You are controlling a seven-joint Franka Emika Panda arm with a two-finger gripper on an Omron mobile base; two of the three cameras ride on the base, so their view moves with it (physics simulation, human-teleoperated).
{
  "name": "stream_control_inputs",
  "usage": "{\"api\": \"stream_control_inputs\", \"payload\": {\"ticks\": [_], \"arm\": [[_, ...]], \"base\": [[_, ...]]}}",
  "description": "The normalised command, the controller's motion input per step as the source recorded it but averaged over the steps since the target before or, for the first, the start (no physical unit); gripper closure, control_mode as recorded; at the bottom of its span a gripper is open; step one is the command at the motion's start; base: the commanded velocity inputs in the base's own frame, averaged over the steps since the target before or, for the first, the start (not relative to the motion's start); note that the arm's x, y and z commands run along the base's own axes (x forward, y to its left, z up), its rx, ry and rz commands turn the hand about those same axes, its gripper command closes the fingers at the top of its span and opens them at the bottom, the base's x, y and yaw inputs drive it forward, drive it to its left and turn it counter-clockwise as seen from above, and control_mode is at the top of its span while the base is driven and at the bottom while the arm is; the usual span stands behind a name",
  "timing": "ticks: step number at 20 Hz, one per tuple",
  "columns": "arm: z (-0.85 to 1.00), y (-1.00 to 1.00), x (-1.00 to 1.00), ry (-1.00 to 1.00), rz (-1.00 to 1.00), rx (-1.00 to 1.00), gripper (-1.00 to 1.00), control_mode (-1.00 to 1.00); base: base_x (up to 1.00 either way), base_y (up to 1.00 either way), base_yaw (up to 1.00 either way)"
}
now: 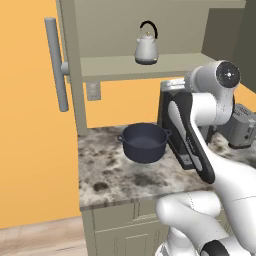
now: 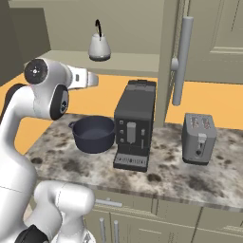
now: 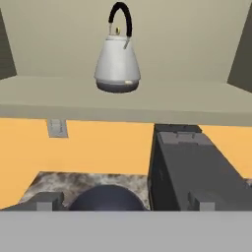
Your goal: Pick the kettle from the cabinet and place it on a stove burner. Then pick the pot from the counter and place it on another stove burner. Finally, turn both burners on.
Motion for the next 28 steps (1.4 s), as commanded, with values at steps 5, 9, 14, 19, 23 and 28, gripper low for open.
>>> {"api": "stream_control_inputs", "payload": {"ticks": [5,9,14,19,23,28], "arm": [[0.35,0.00,0.00,-0.11,0.00,0.00,-1.00,-1.00],[0.35,0.00,0.00,-0.10,0.00,0.00,-1.00,-1.00],[0.40,0.00,0.00,-0.05,0.00,0.00,-1.00,-1.00],[0.33,0.00,0.00,-0.07,0.00,0.00,-1.00,-1.00],[0.27,0.00,0.03,-0.09,0.00,0.00,-1.00,-1.00],[0.24,0.00,0.04,-0.08,0.00,0.00,-1.00,-1.00]], "base": [[0.00,0.00,0.00],[0.00,0.00,0.00],[0.00,0.00,0.00],[0.00,0.00,0.00],[0.00,0.00,0.00],[0.00,0.00,0.00]]}}
